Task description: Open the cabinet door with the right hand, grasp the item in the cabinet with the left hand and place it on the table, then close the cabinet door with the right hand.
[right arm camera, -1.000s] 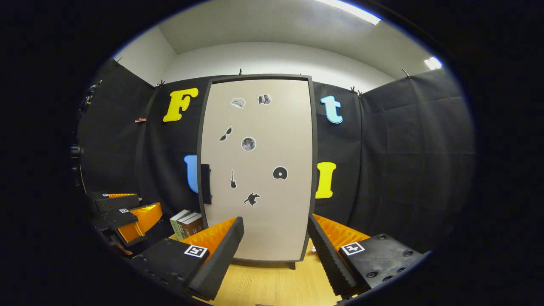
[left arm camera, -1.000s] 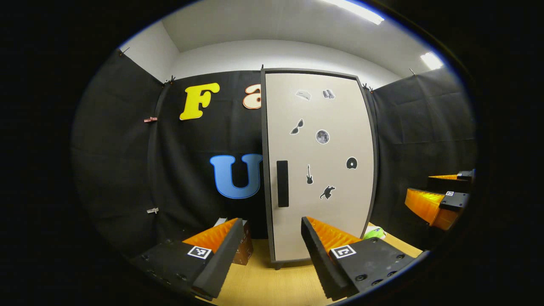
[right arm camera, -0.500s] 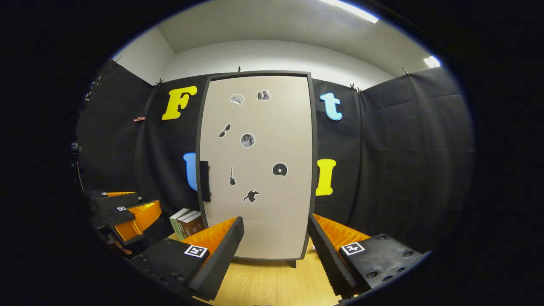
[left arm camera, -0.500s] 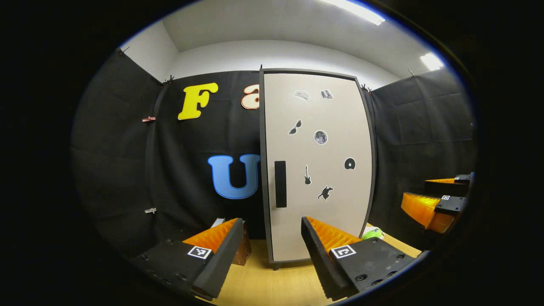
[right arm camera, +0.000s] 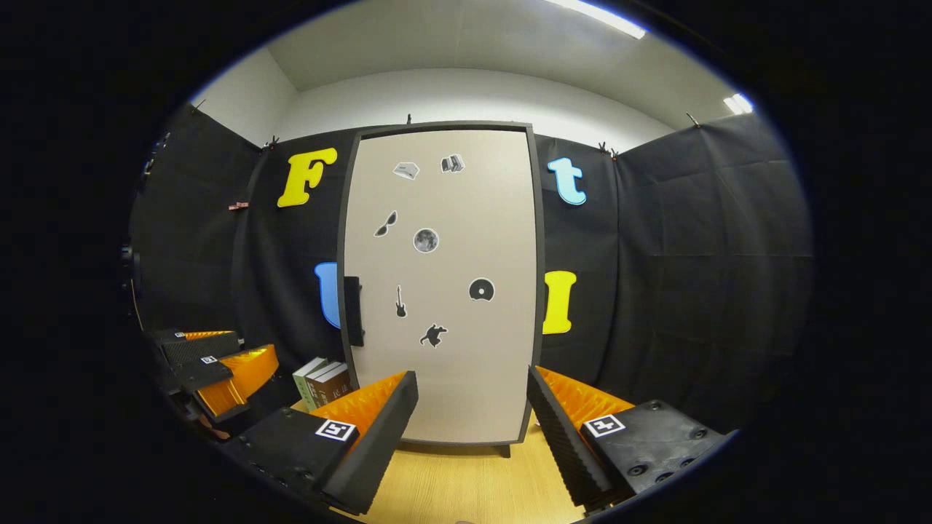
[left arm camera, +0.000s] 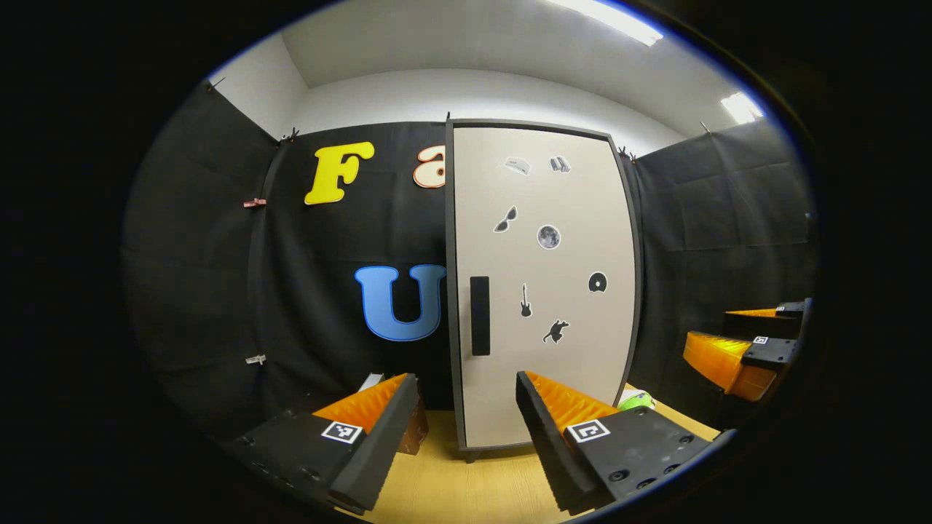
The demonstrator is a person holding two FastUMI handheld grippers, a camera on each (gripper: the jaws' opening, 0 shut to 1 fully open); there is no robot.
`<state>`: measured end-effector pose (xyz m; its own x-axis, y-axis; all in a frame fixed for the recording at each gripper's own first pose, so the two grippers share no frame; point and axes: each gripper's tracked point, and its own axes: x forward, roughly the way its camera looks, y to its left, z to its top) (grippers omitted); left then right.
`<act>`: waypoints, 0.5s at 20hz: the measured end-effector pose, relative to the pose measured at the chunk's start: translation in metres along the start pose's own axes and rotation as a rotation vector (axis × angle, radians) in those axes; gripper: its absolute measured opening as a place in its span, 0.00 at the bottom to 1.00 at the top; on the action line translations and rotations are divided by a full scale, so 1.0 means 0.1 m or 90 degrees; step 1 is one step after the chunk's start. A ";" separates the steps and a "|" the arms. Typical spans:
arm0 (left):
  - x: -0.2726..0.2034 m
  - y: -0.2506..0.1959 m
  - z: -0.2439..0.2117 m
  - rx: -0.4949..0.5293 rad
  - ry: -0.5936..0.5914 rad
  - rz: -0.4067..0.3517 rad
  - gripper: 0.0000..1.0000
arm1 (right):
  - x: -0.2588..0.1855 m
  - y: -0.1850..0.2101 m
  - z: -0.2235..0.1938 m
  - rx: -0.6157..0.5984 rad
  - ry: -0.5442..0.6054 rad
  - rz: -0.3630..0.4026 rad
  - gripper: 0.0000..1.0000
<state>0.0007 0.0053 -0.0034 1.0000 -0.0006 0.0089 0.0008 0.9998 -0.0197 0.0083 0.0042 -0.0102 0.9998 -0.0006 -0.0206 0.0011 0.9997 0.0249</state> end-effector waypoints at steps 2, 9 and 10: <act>-0.01 0.04 0.00 0.001 0.001 0.000 0.87 | 0.03 0.06 0.04 0.000 -0.009 0.001 0.98; -0.08 0.31 0.01 -0.003 -0.004 0.007 0.87 | 0.27 0.54 0.13 -0.016 -0.025 0.027 0.97; -0.11 0.38 0.01 0.001 -0.004 0.010 0.87 | 0.31 0.63 0.14 -0.023 -0.027 0.030 0.98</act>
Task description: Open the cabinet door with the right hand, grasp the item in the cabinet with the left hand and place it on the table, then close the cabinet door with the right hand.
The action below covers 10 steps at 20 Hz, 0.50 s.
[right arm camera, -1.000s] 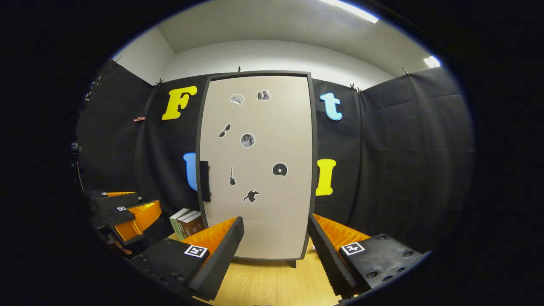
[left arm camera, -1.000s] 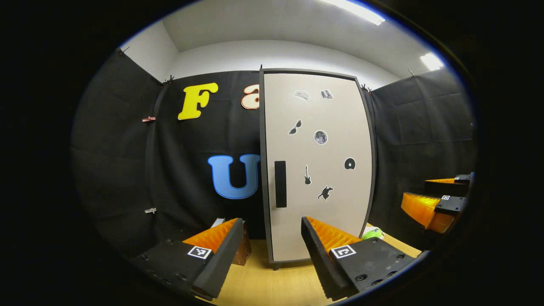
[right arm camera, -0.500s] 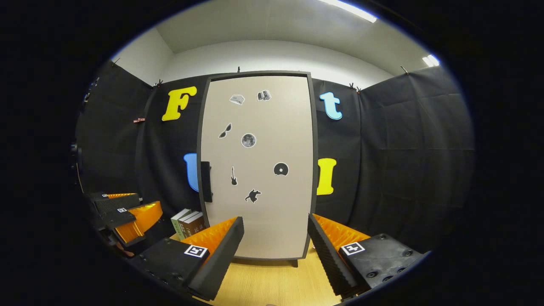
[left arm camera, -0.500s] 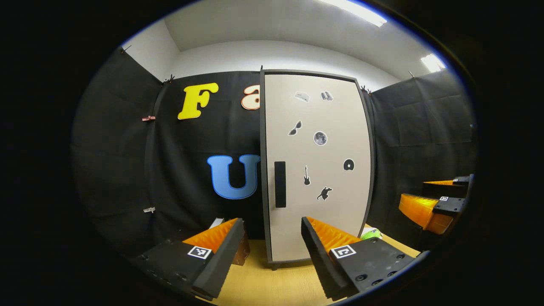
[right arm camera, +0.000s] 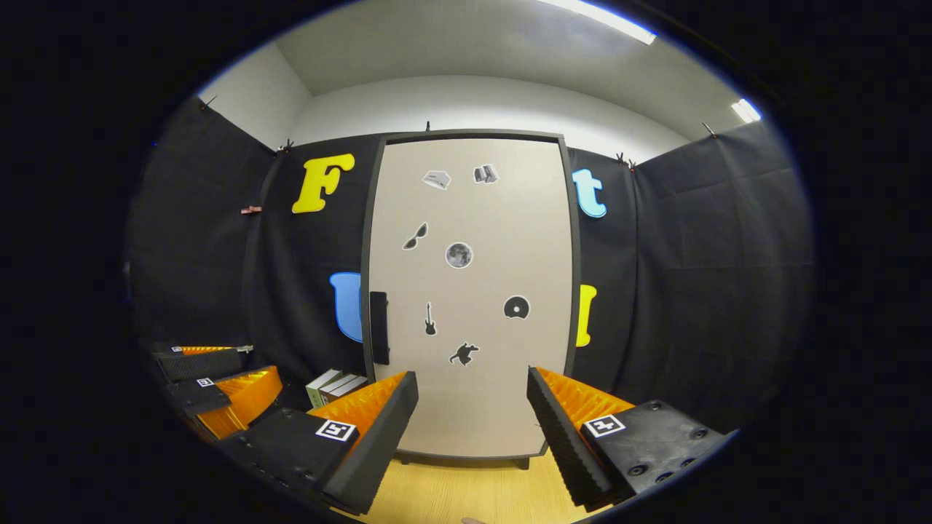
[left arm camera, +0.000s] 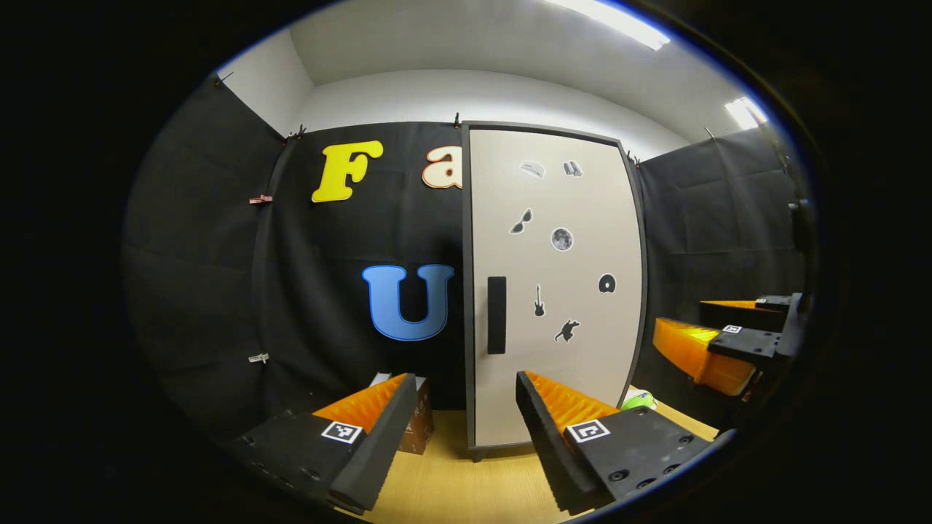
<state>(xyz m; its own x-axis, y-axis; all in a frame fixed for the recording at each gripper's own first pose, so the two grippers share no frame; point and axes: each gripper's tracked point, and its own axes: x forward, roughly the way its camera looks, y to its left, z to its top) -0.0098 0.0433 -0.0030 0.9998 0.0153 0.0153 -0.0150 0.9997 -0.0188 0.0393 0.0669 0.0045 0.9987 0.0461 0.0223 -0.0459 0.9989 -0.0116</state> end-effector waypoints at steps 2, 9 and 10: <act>-0.03 0.13 0.01 0.004 -0.002 0.007 0.87 | 0.09 0.21 0.01 -0.013 -0.005 0.013 0.97; -0.17 0.42 -0.01 0.015 -0.004 0.004 0.87 | 0.45 0.85 0.08 0.013 -0.016 0.061 0.98; -0.18 0.44 -0.03 0.013 -0.002 0.001 0.87 | 0.51 0.92 0.08 0.017 -0.017 0.066 0.98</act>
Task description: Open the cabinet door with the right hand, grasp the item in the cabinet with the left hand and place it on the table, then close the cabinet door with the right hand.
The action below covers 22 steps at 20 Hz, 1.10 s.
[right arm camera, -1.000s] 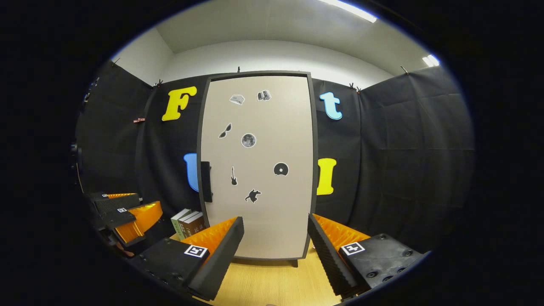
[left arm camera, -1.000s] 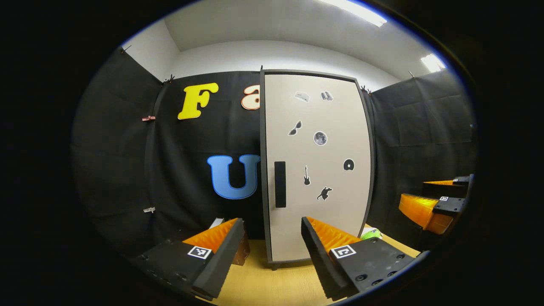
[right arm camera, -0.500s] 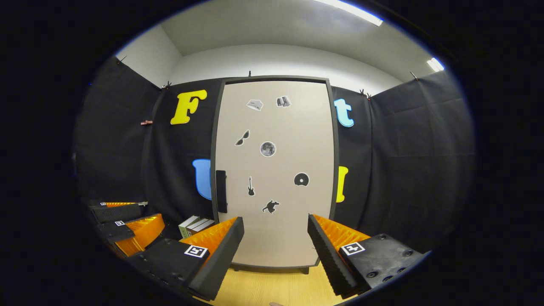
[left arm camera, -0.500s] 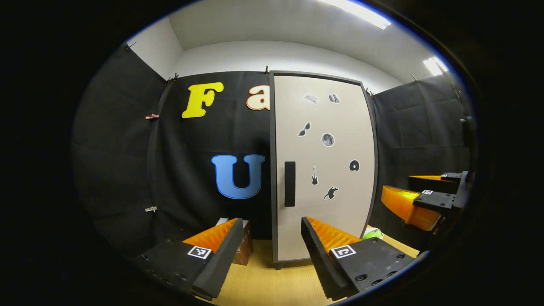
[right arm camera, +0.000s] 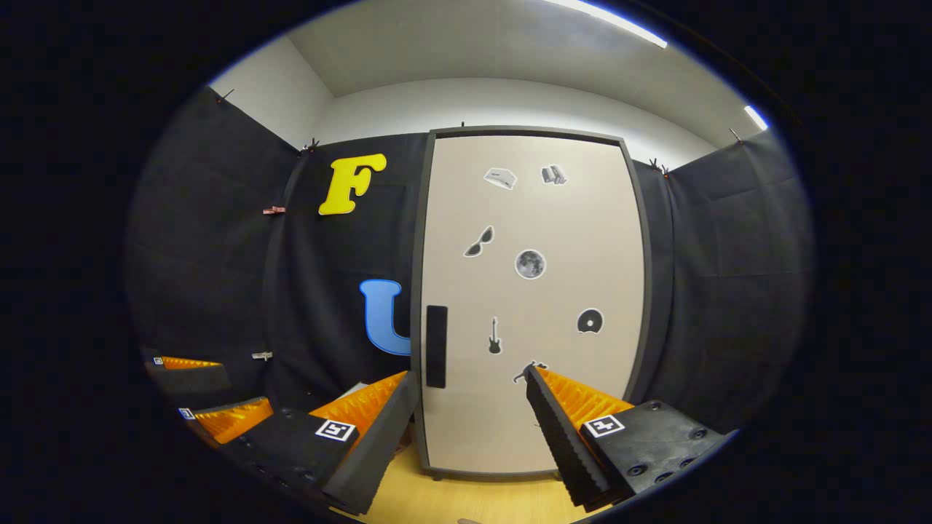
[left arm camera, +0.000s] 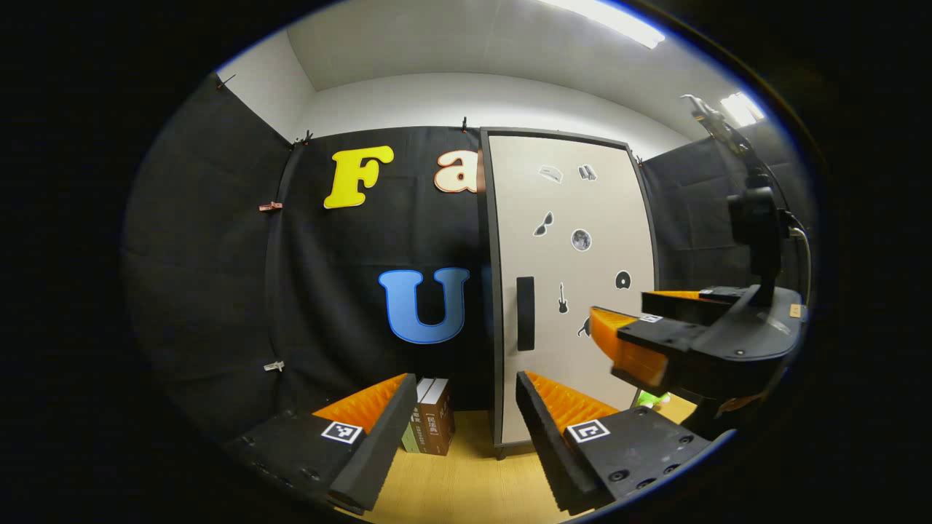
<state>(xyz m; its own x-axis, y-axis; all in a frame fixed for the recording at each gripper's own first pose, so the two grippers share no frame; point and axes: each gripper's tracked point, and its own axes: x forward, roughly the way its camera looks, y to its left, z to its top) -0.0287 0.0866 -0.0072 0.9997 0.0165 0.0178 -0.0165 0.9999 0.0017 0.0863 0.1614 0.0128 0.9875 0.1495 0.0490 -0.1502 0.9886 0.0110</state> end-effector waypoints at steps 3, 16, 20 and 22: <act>-0.04 -0.01 -0.08 -0.010 0.012 -0.022 0.87 | 0.26 0.16 0.04 0.013 -0.019 0.002 0.97; -0.06 0.20 -0.18 -0.024 0.016 -0.038 0.87 | 1.42 0.35 -0.35 -0.014 -0.007 -0.066 0.78; -0.07 0.30 -0.26 -0.034 0.027 -0.031 0.87 | 1.64 0.30 -0.52 -0.015 0.013 -0.093 0.67; -0.06 0.40 -0.29 -0.031 0.030 -0.019 0.87 | 1.72 0.29 -0.55 -0.012 0.011 -0.097 0.66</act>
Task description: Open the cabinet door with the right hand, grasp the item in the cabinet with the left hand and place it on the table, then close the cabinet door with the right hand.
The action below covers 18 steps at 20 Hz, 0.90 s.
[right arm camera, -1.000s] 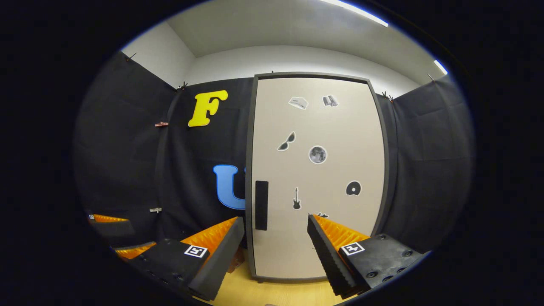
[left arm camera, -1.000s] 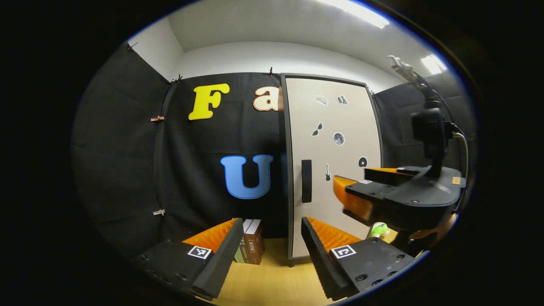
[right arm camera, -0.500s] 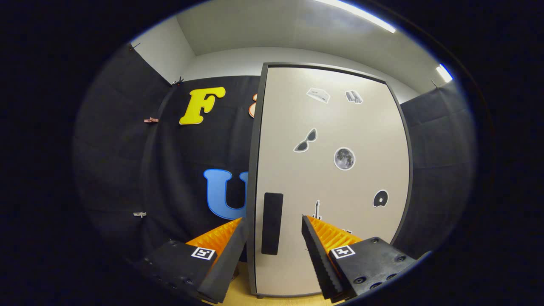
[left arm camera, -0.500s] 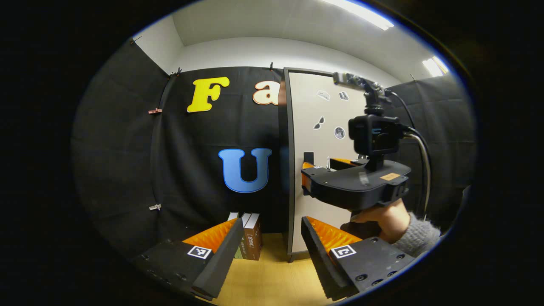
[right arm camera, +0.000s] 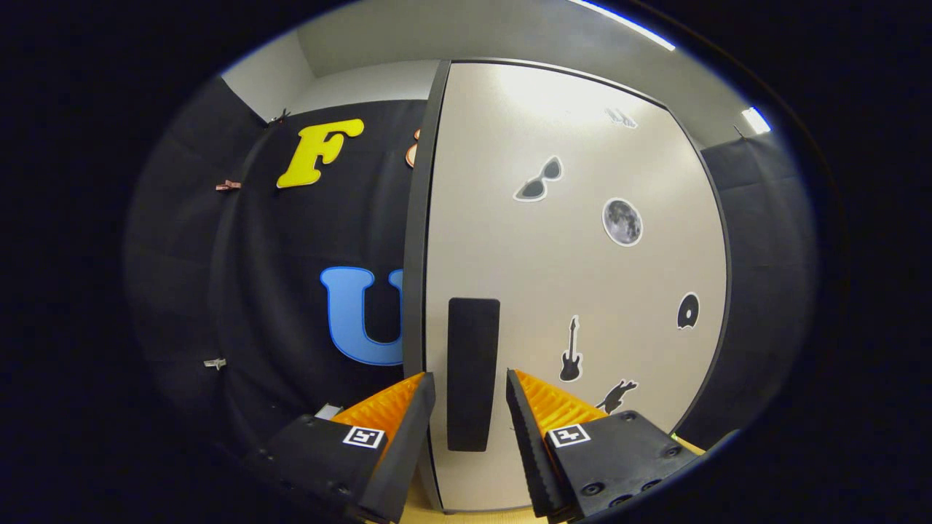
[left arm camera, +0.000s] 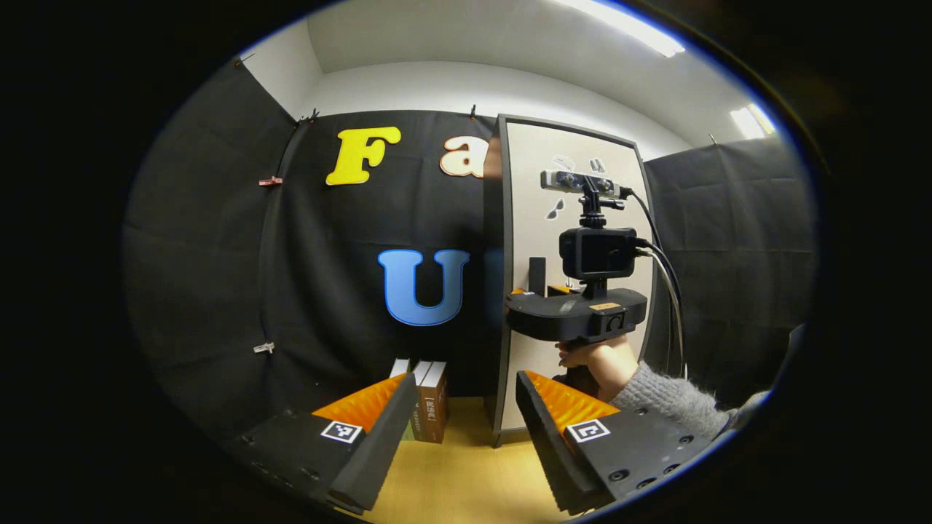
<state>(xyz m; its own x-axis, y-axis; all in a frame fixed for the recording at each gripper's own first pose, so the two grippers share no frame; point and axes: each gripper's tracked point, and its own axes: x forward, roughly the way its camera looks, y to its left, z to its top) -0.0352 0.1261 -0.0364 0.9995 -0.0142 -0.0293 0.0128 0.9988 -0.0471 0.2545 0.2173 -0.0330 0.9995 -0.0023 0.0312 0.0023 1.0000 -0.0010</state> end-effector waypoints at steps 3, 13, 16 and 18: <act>0.02 0.14 -0.03 0.003 0.008 0.017 0.87 | 0.08 -0.02 -0.01 0.004 -0.003 -0.015 0.43; -0.23 0.30 0.00 -0.003 0.007 0.042 0.87 | 0.01 -0.04 -0.01 -0.025 0.036 -0.005 0.21; -0.35 0.31 0.02 0.004 0.003 0.047 0.87 | -0.09 -0.04 0.00 -0.008 0.049 0.018 0.21; -0.43 0.27 0.06 0.016 -0.004 0.049 0.87 | -0.19 -0.05 0.01 -0.002 0.048 0.038 0.21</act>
<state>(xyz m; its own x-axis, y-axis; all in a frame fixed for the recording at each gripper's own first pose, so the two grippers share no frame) -0.0775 0.1536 -0.0302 0.9977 0.0625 -0.0256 -0.0630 0.9978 -0.0193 0.2354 0.2119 -0.0322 0.9974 0.0567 -0.0443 -0.0569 0.9984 -0.0040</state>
